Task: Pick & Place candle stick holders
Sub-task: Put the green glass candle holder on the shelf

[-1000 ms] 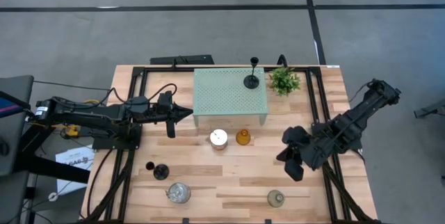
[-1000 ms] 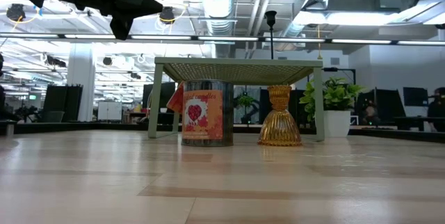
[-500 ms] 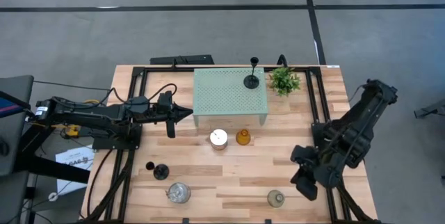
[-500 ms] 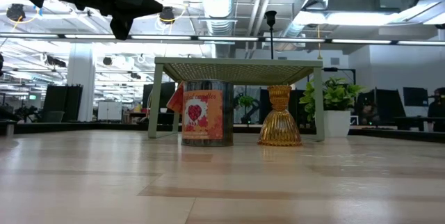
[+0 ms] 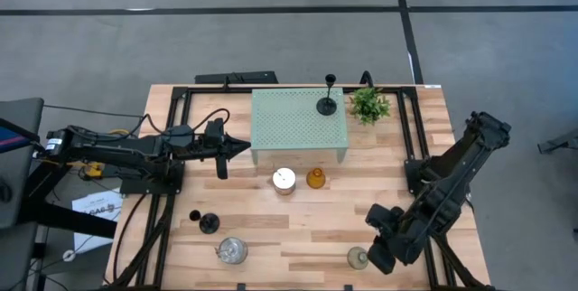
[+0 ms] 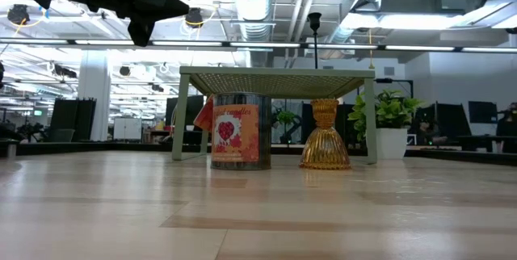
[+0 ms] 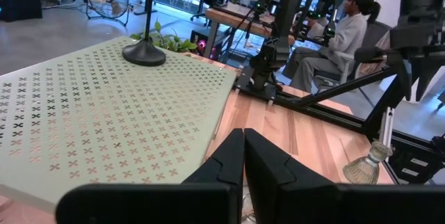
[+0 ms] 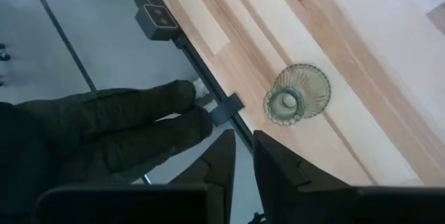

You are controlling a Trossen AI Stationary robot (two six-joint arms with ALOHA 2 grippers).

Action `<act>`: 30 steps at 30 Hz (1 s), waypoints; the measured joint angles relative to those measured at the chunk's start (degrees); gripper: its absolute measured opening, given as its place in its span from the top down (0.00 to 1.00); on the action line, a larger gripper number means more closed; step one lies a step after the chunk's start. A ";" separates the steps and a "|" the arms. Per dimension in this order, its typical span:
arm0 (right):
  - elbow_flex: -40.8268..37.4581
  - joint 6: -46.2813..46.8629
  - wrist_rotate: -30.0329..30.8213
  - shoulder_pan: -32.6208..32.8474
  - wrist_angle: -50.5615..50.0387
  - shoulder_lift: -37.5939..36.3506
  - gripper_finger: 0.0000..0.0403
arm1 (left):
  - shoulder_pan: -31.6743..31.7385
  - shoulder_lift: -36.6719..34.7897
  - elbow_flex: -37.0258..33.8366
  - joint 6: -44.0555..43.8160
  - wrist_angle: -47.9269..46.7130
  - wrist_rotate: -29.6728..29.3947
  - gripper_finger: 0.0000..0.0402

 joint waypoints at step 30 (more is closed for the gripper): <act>-13.10 7.17 -4.41 -1.07 6.32 1.11 0.44 | 0.00 0.00 0.00 0.16 -0.19 -0.01 0.97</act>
